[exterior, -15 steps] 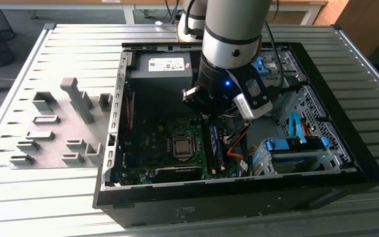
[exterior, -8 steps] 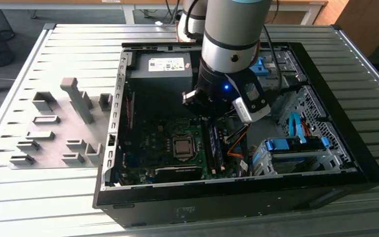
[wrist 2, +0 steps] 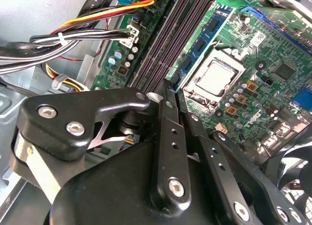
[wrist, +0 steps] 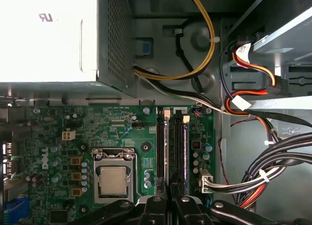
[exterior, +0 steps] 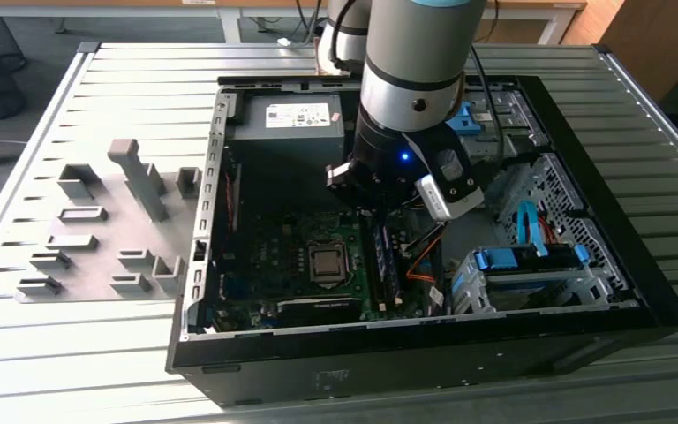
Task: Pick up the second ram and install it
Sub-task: 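Insert the second ram into the second slot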
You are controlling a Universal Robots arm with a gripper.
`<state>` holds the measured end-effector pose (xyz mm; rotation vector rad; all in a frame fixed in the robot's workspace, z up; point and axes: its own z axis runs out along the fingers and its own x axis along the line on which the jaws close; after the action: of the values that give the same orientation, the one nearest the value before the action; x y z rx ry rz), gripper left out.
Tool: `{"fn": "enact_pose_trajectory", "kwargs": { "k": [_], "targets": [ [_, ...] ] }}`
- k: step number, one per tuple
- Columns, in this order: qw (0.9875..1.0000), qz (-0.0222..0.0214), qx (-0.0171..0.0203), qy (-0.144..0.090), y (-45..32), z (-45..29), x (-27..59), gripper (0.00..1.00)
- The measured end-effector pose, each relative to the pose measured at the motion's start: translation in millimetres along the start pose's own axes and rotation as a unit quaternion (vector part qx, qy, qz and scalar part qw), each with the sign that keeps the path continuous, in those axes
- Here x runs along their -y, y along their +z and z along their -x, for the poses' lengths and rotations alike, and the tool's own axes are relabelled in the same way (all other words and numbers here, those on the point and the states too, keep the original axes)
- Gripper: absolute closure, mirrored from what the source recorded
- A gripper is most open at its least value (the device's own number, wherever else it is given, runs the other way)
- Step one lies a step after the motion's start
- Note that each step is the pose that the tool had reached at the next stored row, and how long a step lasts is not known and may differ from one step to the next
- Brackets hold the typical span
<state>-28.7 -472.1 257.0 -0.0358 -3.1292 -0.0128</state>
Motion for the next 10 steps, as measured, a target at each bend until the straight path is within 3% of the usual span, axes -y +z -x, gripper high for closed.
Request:
{"fn": "enact_pose_trajectory", "kwargs": {
  "k": [10],
  "targets": [
    [1.0,0.0001,0.0,0.003,9.6,0.2,3.6,0.86]
  ]
}}
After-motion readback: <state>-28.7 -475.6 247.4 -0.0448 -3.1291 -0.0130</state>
